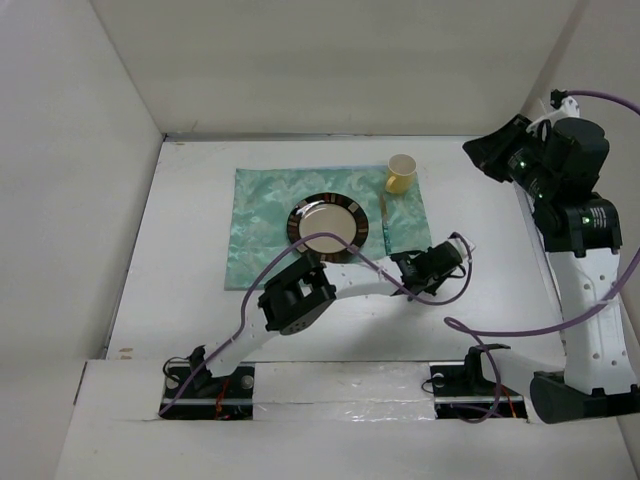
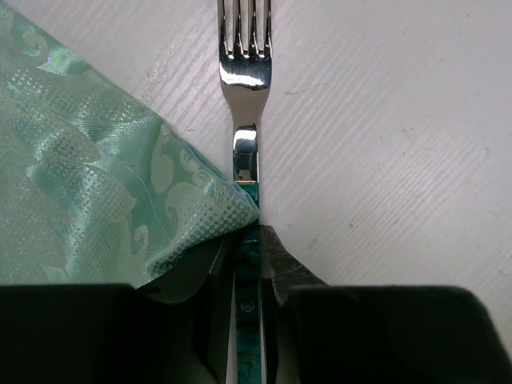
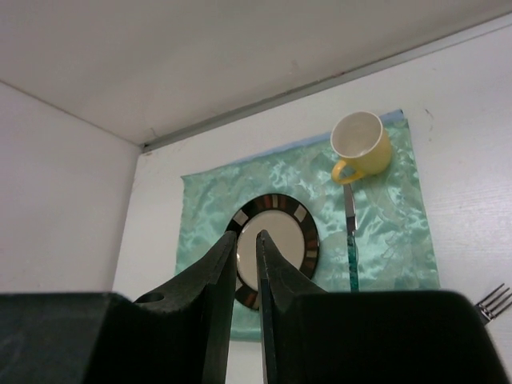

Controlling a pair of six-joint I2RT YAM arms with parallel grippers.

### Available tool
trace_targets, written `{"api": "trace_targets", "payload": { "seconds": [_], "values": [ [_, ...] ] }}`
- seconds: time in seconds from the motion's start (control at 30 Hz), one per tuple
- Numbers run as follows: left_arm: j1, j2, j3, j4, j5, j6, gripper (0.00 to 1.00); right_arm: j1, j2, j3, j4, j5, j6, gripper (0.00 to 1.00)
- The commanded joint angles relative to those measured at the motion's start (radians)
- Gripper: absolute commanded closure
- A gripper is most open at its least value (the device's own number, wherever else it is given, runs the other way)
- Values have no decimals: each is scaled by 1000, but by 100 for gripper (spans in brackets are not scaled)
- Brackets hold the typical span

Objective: Set the dinner table for one person

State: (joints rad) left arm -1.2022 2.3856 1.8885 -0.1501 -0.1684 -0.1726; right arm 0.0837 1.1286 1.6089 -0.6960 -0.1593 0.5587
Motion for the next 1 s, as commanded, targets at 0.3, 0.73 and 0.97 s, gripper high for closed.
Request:
{"api": "trace_targets", "payload": {
  "seconds": [0.3,0.73,0.97],
  "values": [
    [-39,-354,-54,-60,58,-62,100,-116,69,222,102,-106,73,78],
    [520,-925,-588,-82,-14,-251,100,19,86,10,205,-152,26,100],
    [750,-990,-850,-42,36,-202,100,142,99,-154,184,-97,-49,92]
  ]
}}
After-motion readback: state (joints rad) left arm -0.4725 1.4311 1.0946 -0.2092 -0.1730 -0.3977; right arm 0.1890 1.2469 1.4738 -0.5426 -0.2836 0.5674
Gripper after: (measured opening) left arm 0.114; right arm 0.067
